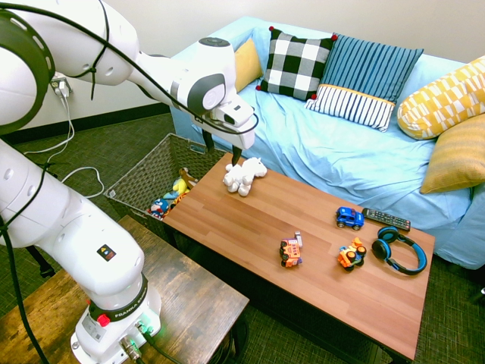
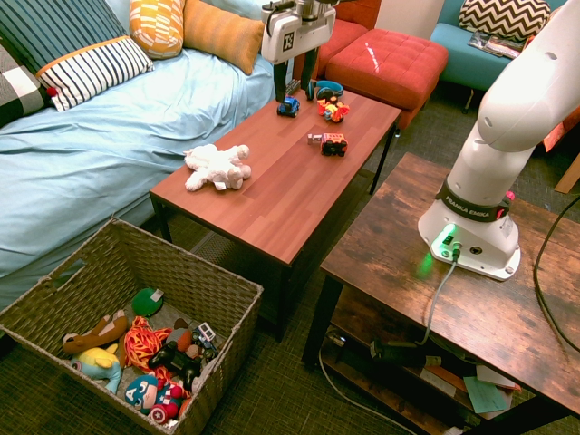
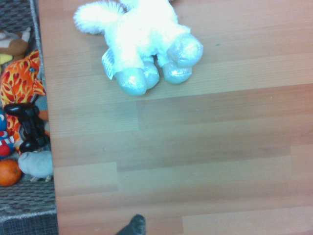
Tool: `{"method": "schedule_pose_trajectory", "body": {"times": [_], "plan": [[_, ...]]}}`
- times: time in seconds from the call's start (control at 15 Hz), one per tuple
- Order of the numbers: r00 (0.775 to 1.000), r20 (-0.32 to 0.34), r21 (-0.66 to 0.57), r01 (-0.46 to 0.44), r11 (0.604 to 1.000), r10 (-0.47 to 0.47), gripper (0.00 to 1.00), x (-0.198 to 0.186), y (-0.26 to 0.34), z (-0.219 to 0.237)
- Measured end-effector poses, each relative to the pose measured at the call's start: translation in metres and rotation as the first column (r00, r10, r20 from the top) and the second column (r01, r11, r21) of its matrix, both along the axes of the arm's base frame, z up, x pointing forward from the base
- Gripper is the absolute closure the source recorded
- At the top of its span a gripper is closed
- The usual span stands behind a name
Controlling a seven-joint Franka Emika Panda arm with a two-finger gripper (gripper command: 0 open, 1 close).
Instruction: Put the stuffed toy in the basket
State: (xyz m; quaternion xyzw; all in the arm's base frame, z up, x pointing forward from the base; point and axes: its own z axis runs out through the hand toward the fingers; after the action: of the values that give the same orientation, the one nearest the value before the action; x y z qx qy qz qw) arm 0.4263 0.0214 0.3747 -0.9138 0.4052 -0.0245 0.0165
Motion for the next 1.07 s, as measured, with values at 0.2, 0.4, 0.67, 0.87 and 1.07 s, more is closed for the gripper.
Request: {"method": "schedule_pose_trajectory", "body": {"times": [0.2,0.4,0.67,0.87,1.07], "plan": [[1.0,-0.006,-0.007,-0.004,1.0,0.004,0.0,0.004,-0.001,-0.005],[1.0,0.02,-0.012,0.011,1.0,-0.011,0.0,0.028,-0.006,-0.015],[0.999,0.042,-0.028,0.018,0.999,-0.017,0.0,0.079,0.001,-0.045],[0.999,0.04,-0.048,0.015,0.999,-0.013,0.0,0.117,0.019,-0.077],[1.0,0.025,-0.056,0.016,0.998,-0.015,0.0,0.149,0.038,-0.119]]}}
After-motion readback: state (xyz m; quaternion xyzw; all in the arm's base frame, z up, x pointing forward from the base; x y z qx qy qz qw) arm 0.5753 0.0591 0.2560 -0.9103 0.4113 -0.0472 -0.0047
